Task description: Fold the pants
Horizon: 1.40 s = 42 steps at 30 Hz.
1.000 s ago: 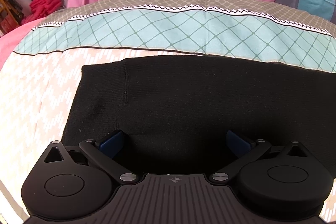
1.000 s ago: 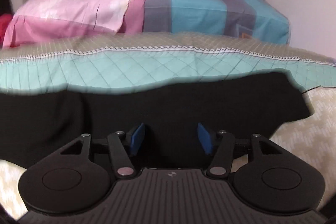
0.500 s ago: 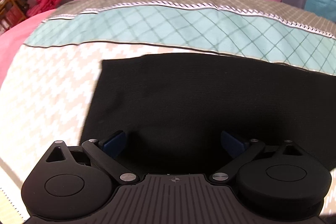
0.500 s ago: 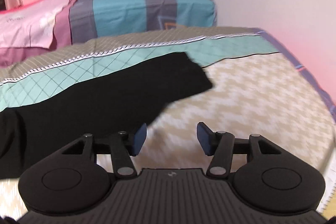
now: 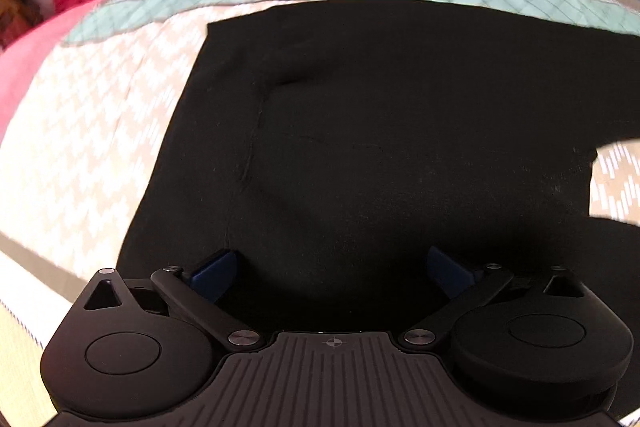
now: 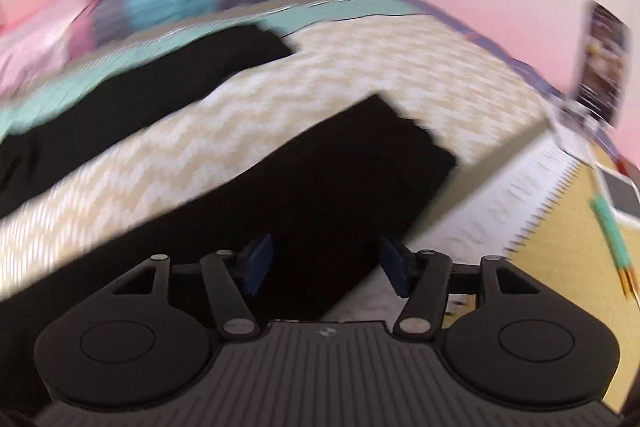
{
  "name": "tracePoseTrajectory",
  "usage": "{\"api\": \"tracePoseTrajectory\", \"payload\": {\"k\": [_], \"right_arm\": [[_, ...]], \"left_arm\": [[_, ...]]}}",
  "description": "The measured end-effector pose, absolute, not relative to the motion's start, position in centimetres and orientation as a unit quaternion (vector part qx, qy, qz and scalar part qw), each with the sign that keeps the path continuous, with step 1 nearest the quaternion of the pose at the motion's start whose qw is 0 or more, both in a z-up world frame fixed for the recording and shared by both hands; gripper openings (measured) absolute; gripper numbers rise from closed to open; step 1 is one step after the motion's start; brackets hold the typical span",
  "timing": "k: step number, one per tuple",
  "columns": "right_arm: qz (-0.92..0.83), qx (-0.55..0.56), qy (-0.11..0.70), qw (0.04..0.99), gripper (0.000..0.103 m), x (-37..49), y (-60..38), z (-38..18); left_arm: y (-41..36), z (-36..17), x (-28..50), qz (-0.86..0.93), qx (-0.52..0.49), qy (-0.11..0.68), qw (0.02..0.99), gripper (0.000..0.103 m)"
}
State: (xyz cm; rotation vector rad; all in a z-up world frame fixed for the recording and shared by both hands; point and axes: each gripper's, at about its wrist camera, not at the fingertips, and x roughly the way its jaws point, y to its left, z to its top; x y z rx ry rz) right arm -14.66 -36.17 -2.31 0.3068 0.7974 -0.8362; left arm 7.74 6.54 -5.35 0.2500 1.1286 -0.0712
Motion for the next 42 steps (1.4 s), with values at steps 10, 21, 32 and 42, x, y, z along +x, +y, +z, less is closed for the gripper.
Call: {"api": "tracePoseTrajectory", "payload": {"k": [10, 21, 32, 42], "right_arm": [[-0.419, 0.275, 0.304, 0.81, 0.057, -15.7, -39.7, -3.3], [-0.429, 0.32, 0.282, 0.796, 0.031, -20.8, -41.3, -2.8], [-0.311, 0.094, 0.328, 0.887, 0.066, -17.5, -28.5, 1.3], [-0.065, -0.058, 0.48, 0.873, 0.045, -10.1, -16.0, -1.9]], "left_arm": [[7.5, -5.4, 7.7, -0.049, 0.112, 0.533, 0.838, 0.103], [7.2, -5.7, 8.1, -0.059, 0.116, 0.526, 0.84, 0.103], [7.1, -2.8, 6.2, -0.076, 0.118, 0.509, 0.849, 0.103], [2.5, -5.1, 5.7, -0.07, 0.195, 0.53, 0.822, 0.103]]}}
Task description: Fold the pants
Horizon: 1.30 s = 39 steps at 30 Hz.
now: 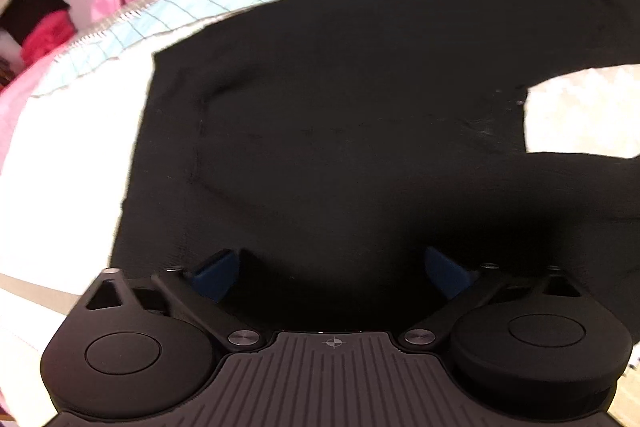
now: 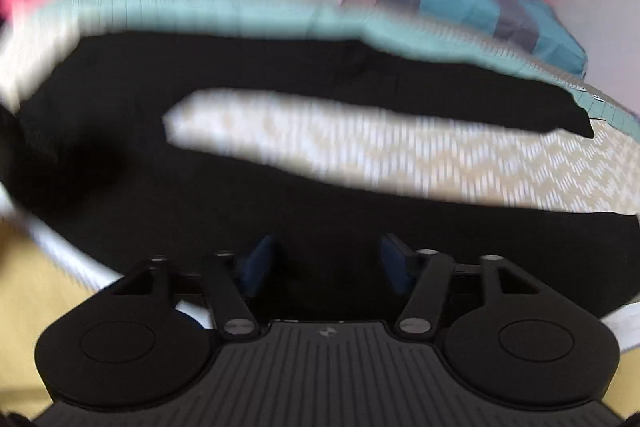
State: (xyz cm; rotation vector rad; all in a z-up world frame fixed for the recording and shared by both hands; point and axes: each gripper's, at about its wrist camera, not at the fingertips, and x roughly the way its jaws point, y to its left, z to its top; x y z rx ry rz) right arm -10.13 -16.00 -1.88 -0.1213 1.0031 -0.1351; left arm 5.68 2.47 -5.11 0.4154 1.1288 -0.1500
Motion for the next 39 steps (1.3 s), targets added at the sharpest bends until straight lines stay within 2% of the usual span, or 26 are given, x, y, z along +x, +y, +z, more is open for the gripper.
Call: {"api": "tracePoseTrajectory", "payload": {"k": [5, 7, 8, 14, 16, 17, 19, 20, 21, 26, 31, 35, 38, 39], "right_arm": [[-0.078, -0.016, 0.537, 0.84, 0.056, -10.4, -18.0, -0.8], [-0.073, -0.022, 0.516, 0.853, 0.059, -9.9, -17.1, 0.6], [-0.059, -0.03, 0.5, 0.864, 0.064, -9.6, -16.1, 1.2], [0.071, -0.066, 0.473, 0.876, 0.065, -7.1, -8.5, 0.3], [0.092, -0.092, 0.476, 0.87, 0.058, -6.1, -6.6, -1.3], [0.096, -0.091, 0.486, 0.864, 0.042, -5.6, -6.1, -2.3], [0.103, -0.087, 0.48, 0.867, 0.028, -5.4, -5.7, -3.1], [0.117, -0.094, 0.485, 0.861, 0.006, -5.4, -5.5, -2.9], [0.123, -0.101, 0.493, 0.855, 0.005, -5.8, -5.3, -2.7], [0.146, -0.107, 0.516, 0.837, 0.005, -7.8, -6.8, -1.5], [0.153, -0.047, 0.49, 0.857, 0.008, -7.6, -7.1, 0.4], [0.13, -0.049, 0.494, 0.858, 0.025, -6.8, -7.0, -0.4], [0.111, -0.038, 0.504, 0.856, 0.026, -7.9, -8.4, -0.4], [0.104, -0.023, 0.502, 0.858, 0.033, -8.5, -9.1, 0.1]], "left_arm": [[3.0, -5.2, 6.5, -0.072, 0.18, 0.549, 0.813, 0.103], [3.2, -5.3, 6.8, -0.07, 0.169, 0.554, 0.812, 0.103], [3.2, -5.4, 6.7, -0.069, 0.165, 0.555, 0.813, 0.103], [3.2, -5.7, 6.7, -0.068, 0.171, 0.551, 0.814, 0.103], [3.2, -5.7, 6.6, -0.068, 0.171, 0.55, 0.814, 0.103], [3.3, -5.7, 6.7, -0.068, 0.17, 0.55, 0.815, 0.103], [3.1, -5.7, 6.3, -0.069, 0.169, 0.551, 0.815, 0.103], [3.2, -5.6, 6.3, -0.07, 0.168, 0.551, 0.814, 0.103], [3.2, -5.6, 6.3, -0.071, 0.166, 0.552, 0.814, 0.103], [3.8, -5.7, 6.7, -0.074, 0.151, 0.559, 0.812, 0.103], [4.6, -6.0, 7.0, -0.081, 0.141, 0.56, 0.813, 0.103], [5.2, -5.9, 7.2, -0.084, 0.133, 0.565, 0.81, 0.103], [6.3, -4.9, 7.1, -0.093, 0.113, 0.568, 0.81, 0.103], [7.0, -4.4, 6.9, -0.101, 0.103, 0.565, 0.812, 0.103]]}}
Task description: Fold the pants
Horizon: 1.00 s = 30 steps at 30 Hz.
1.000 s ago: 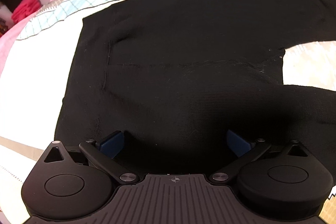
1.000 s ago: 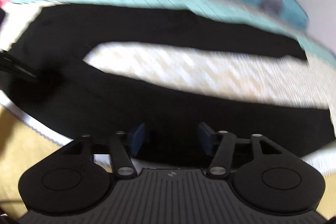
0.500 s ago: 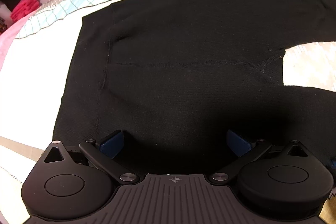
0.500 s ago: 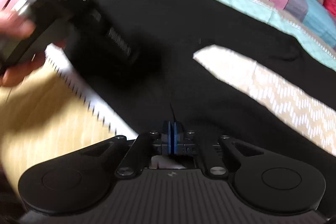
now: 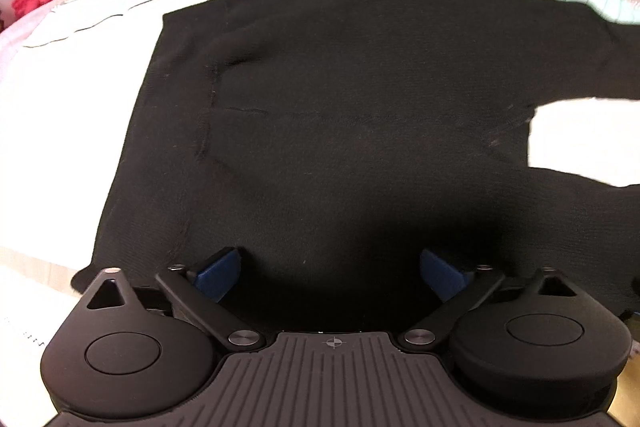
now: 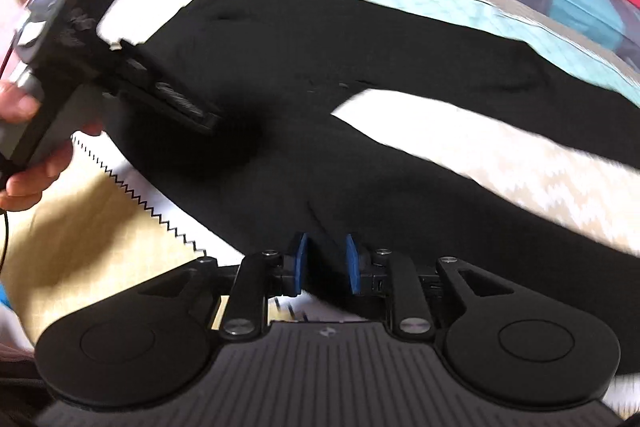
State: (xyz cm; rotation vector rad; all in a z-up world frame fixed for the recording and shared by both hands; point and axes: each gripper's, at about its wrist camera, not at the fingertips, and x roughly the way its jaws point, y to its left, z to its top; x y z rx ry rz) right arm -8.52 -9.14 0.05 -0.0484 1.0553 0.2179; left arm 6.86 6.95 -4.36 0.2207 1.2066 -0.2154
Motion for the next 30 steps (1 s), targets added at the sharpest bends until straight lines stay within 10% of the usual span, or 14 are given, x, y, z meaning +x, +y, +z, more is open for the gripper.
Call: {"api": "tracePoseTrajectory", "payload": {"k": [3, 11, 30], "right_arm": [[0.053, 0.037, 0.491, 0.869, 0.061, -11.1, -12.5, 1.5], [-0.083, 0.138, 0.465, 0.87, 0.062, -17.0, -22.8, 2.0], [-0.173, 0.346, 0.403, 0.829, 0.062, -22.4, -39.7, -1.1]], "left_arm": [[9.4, -2.8, 6.2, -0.121, 0.052, 0.567, 0.813, 0.103], [16.2, -3.8, 3.7, -0.117, -0.176, 0.656, 0.725, 0.103], [16.3, -6.1, 2.8, -0.008, -0.401, 0.566, 0.721, 0.103]]}}
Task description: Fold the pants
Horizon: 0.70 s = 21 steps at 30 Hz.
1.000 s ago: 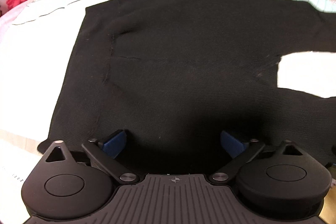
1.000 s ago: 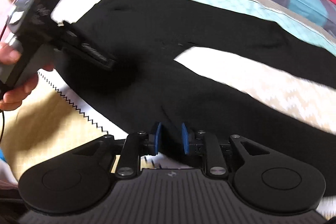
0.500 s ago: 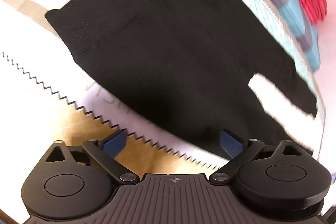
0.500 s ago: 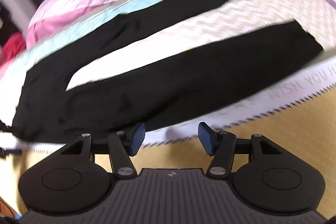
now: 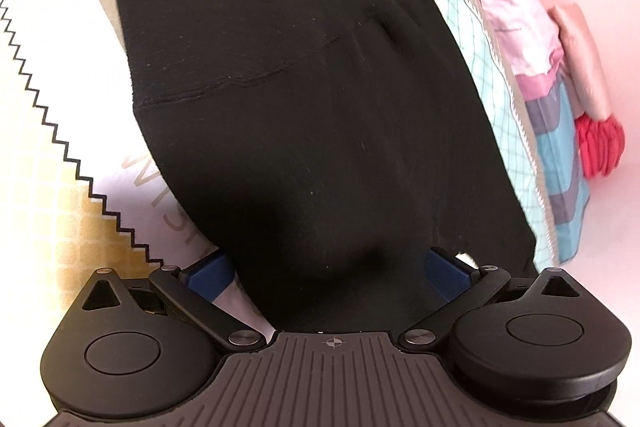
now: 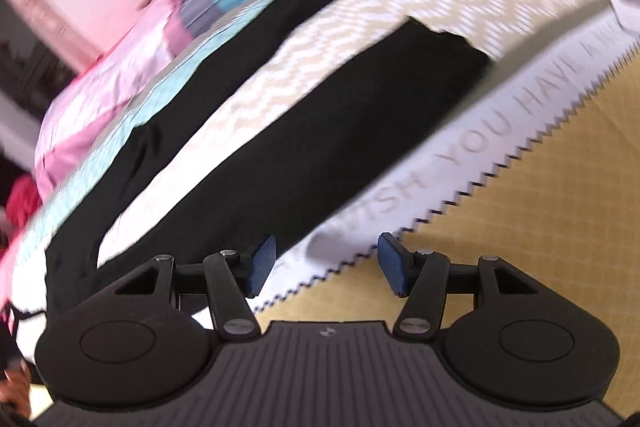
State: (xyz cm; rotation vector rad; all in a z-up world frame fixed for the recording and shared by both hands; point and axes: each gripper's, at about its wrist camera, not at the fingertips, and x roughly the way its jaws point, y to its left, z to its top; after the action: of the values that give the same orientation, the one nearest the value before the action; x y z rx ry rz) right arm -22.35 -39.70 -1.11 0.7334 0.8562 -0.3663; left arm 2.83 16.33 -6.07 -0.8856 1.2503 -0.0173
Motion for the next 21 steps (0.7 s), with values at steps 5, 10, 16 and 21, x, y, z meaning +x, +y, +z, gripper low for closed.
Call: {"api": "tracePoseTrajectory", "payload": {"k": [5, 10, 16, 21], "right_arm": [[-0.175, 0.394, 0.385, 0.816, 0.063, -22.7, -41.0, -2.0], [-0.159, 0.413, 0.381, 0.812, 0.064, -22.7, -41.7, -2.1], [-0.147, 0.441, 0.376, 0.801, 0.065, -22.0, -41.4, -2.6], [-0.152, 0.437, 0.375, 0.804, 0.066, -21.1, -41.0, -2.7]], "left_arm": [[18.3, -6.1, 1.7, -0.011, -0.425, 0.561, 0.71, 0.103], [19.7, -5.7, -0.5, -0.03, -0.44, 0.567, 0.696, 0.103], [20.1, -6.2, 0.7, -0.023, -0.457, 0.564, 0.688, 0.103], [19.5, -6.2, 1.6, -0.027, -0.446, 0.566, 0.693, 0.103]]}}
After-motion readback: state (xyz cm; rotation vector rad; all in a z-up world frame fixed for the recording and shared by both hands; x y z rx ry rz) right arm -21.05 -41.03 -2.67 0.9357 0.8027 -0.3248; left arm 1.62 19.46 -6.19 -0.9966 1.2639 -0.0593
